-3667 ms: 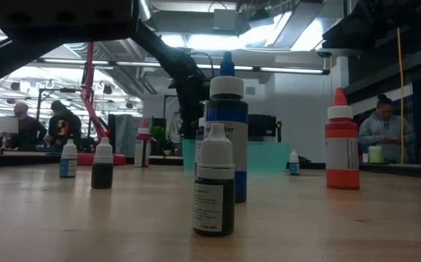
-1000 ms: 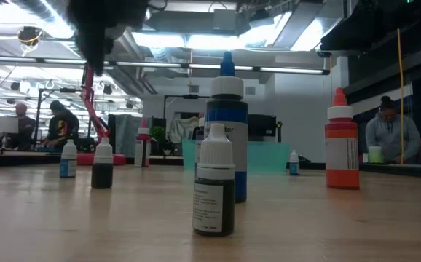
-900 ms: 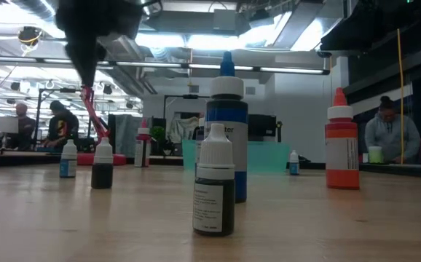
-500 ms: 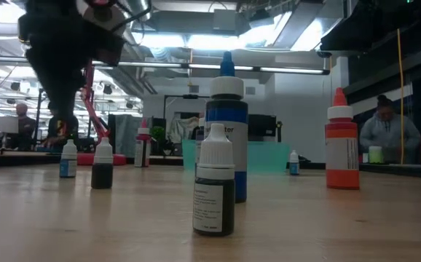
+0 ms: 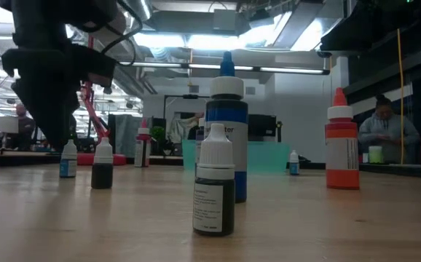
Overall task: Pick & Place food coloring
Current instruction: Put the bottom small blue food coloring bottle into the green bin
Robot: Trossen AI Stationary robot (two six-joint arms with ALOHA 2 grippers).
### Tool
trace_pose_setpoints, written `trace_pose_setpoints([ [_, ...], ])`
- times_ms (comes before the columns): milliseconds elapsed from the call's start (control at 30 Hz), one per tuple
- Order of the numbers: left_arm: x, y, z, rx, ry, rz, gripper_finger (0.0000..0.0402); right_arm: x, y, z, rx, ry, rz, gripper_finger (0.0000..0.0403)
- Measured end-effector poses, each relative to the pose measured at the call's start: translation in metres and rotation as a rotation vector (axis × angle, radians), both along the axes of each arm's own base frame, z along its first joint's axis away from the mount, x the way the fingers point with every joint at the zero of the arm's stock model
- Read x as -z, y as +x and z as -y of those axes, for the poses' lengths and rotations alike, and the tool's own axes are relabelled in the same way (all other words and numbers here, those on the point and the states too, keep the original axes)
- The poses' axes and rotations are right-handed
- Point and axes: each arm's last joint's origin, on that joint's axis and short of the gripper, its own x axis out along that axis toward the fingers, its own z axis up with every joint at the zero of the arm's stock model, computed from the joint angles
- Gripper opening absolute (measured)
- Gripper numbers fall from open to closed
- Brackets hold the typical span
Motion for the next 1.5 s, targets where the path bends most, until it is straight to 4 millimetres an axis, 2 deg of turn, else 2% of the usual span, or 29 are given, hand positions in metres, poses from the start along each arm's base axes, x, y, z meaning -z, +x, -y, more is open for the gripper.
trace_pose_setpoints([
  [300, 0.0067, 0.0055, 0.0004, 0.042, -0.009, 0.104, 0.0244, 0.0, 0.0, 0.0, 0.0, 0.0, 0.0, 0.0175],
  [433, 0.0096, 0.0045, 0.0002, 0.041, -0.006, 0.085, 0.0238, 0.0, 0.0, 0.0, 0.001, 0.003, 0.001, 0.0175],
  [1200, 0.0108, 0.0029, -0.0006, 0.038, -0.029, 0.056, 0.0073, 0.0, -0.0001, 0.0, 0.0, -0.001, 0.0, 0.0175],
  [1367, 0.0108, 0.0031, -0.0006, 0.039, -0.03, 0.058, 0.0063, 0.0, -0.0001, 0.0, 0.0, -0.001, 0.0, 0.0175],
  [1500, 0.0109, 0.0031, -0.0003, 0.049, -0.039, 0.055, 0.0078, 0.0, -0.0001, 0.0, 0.0, -0.001, 0.0, 0.0175],
])
